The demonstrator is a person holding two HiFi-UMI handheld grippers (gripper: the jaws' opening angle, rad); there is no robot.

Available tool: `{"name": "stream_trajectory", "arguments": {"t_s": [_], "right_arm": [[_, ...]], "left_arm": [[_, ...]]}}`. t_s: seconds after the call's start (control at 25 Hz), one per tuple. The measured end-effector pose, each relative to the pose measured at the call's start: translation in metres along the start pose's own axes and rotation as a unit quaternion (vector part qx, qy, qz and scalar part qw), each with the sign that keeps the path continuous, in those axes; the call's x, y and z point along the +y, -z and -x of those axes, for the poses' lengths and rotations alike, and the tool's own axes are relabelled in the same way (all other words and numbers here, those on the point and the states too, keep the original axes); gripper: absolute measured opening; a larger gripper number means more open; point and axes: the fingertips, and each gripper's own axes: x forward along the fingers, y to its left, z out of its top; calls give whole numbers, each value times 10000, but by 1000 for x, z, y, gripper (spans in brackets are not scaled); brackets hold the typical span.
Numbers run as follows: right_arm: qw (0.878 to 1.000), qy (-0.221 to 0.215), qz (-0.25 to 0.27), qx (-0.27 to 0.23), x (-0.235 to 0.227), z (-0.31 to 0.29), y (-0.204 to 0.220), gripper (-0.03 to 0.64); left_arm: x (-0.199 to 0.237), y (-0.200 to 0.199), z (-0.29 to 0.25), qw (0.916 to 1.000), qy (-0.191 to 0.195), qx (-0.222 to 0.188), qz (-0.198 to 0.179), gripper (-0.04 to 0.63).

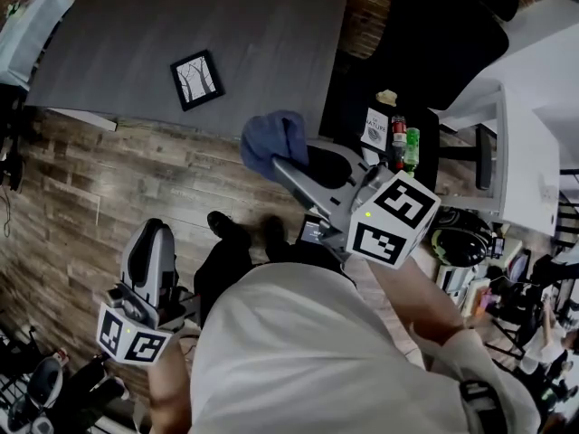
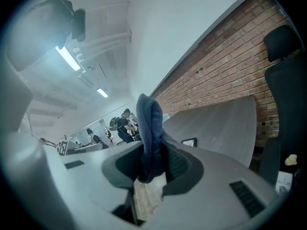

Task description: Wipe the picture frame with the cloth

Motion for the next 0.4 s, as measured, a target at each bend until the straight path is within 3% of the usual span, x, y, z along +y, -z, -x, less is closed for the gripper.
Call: {"name": "stream_trajectory", "arguments": {"t_s": [0.4], "right_arm": [[9991, 253, -28, -324, 11, 12, -20, 106]], "left_arm": [[-14, -32, -8, 9983, 507, -148, -231, 66]]}}
